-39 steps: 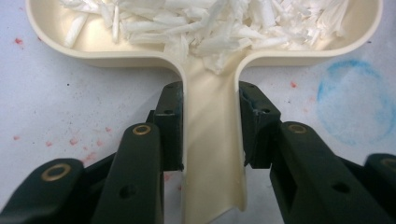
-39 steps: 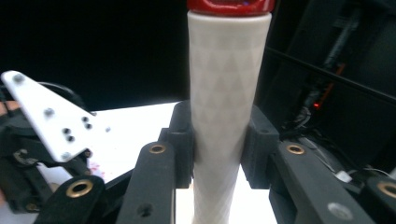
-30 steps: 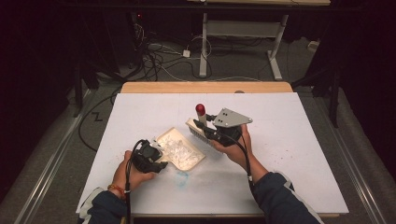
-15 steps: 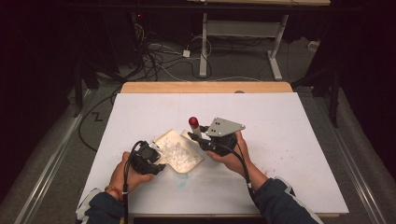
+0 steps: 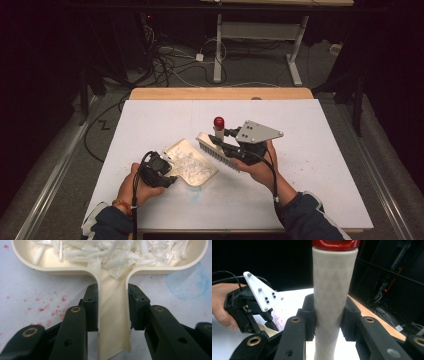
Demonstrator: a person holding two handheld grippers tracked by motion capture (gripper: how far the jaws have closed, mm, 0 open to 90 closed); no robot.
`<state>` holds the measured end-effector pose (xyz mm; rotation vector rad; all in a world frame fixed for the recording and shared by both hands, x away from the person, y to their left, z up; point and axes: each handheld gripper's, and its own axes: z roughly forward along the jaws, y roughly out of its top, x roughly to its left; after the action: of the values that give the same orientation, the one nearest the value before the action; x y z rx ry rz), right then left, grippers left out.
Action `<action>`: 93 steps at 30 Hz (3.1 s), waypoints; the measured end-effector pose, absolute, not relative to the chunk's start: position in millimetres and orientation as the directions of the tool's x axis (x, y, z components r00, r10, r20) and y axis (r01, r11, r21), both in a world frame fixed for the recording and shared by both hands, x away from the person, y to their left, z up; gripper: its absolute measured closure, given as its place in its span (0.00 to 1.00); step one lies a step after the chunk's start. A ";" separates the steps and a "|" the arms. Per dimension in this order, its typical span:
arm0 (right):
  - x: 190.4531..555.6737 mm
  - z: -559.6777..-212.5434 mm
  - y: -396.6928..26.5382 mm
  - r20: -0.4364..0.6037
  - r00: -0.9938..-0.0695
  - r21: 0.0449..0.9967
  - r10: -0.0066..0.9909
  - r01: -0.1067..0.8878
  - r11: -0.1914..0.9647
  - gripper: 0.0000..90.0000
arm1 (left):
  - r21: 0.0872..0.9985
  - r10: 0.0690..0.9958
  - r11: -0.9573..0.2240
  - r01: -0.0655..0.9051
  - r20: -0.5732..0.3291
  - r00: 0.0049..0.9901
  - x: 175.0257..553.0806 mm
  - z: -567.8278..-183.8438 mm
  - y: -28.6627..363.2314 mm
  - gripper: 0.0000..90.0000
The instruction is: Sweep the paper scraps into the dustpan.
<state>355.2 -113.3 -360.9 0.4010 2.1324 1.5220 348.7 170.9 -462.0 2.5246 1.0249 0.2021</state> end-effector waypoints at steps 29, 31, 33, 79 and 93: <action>346.4 -358.9 -118.8 -0.204 -0.855 0.934 0.477 -0.024 0.357 0.78 | 0.373 0.690 -0.674 0.638 0.009 0.724 343.8 -459.3 171.2 0.71; 344.9 -357.3 -122.3 -0.206 -0.850 0.933 0.485 -0.021 0.359 0.78 | 0.372 0.690 -0.674 0.639 0.008 0.723 343.8 -459.3 171.1 0.71; 343.5 -359.9 -123.6 -0.233 -0.834 0.920 0.500 -0.022 0.392 0.78 | 0.369 0.691 -0.674 0.639 0.011 0.723 343.7 -459.1 170.6 0.71; 306.1 -347.9 -204.6 -0.161 -0.798 0.935 0.581 0.064 0.348 0.78 | 0.440 0.797 -0.522 0.731 -0.054 0.601 341.6 -453.8 199.4 0.71; 287.3 -348.6 -265.6 -0.099 -0.794 0.939 0.600 0.125 0.320 0.78 | 0.482 0.863 -0.418 0.770 -0.056 0.503 343.3 -455.6 217.5 0.71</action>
<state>287.3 -265.6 -348.6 0.6412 2.1589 1.4775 343.3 217.5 -455.6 2.2998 1.3435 0.2772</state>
